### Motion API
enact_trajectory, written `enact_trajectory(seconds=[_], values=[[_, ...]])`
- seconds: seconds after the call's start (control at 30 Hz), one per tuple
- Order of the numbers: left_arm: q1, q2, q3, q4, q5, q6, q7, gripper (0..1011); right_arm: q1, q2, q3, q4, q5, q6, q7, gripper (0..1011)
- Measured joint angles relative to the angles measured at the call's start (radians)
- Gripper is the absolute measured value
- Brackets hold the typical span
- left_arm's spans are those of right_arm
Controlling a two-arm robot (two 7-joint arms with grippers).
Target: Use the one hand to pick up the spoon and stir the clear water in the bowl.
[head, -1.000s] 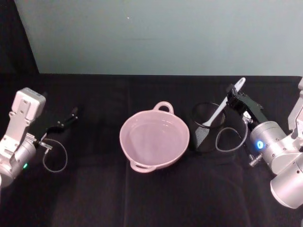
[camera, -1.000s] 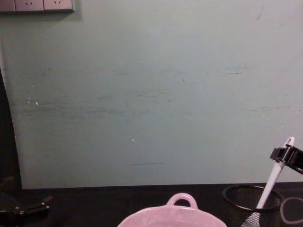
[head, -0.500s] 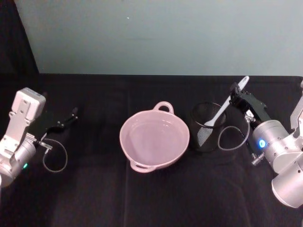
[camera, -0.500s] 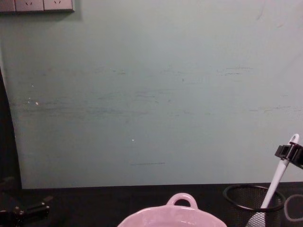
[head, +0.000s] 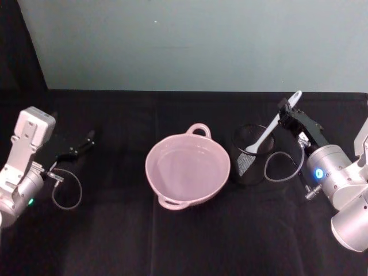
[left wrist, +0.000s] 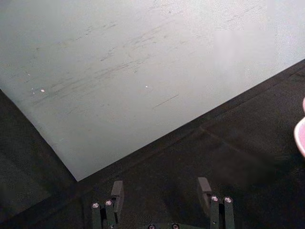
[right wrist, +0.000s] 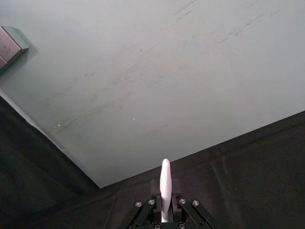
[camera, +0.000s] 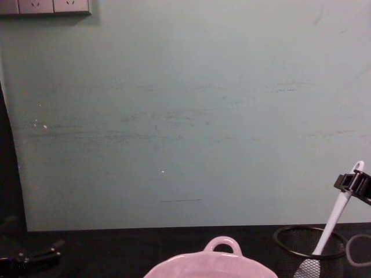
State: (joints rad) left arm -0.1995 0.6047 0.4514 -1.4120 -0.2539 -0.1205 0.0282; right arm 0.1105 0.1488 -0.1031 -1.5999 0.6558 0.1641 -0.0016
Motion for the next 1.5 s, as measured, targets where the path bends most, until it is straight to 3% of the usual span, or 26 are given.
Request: enact_trajectory(seconds=[0.43,0.97,1.23,1.4,1.5], values=[[0.000,0.000,0.000,0.000,0.000,0.000,0.000,1011,0.001,0.000,-0.002,0.000,0.003,0.001,-0.001,140],[0.000,0.000,0.000,0.000,0.000,0.000,0.000,1011,0.001,0.000,-0.002,0.000,0.002,0.001,-0.001,626],[0.000,0.000,0.000,0.000,0.000,0.000,0.000,1011,-0.012,0.020,0.007,-0.026,0.003,0.015,-0.005,893],[0.000,0.000,0.000,0.000,0.000,0.000,0.000,1011,-0.032,0.045,0.018,-0.063,0.016,0.040,-0.004,1000],[0.000,0.000,0.000,0.000,0.000,0.000,0.000,1011,-0.052,0.071,0.027,-0.098,0.033,0.070,0.002,1002]])
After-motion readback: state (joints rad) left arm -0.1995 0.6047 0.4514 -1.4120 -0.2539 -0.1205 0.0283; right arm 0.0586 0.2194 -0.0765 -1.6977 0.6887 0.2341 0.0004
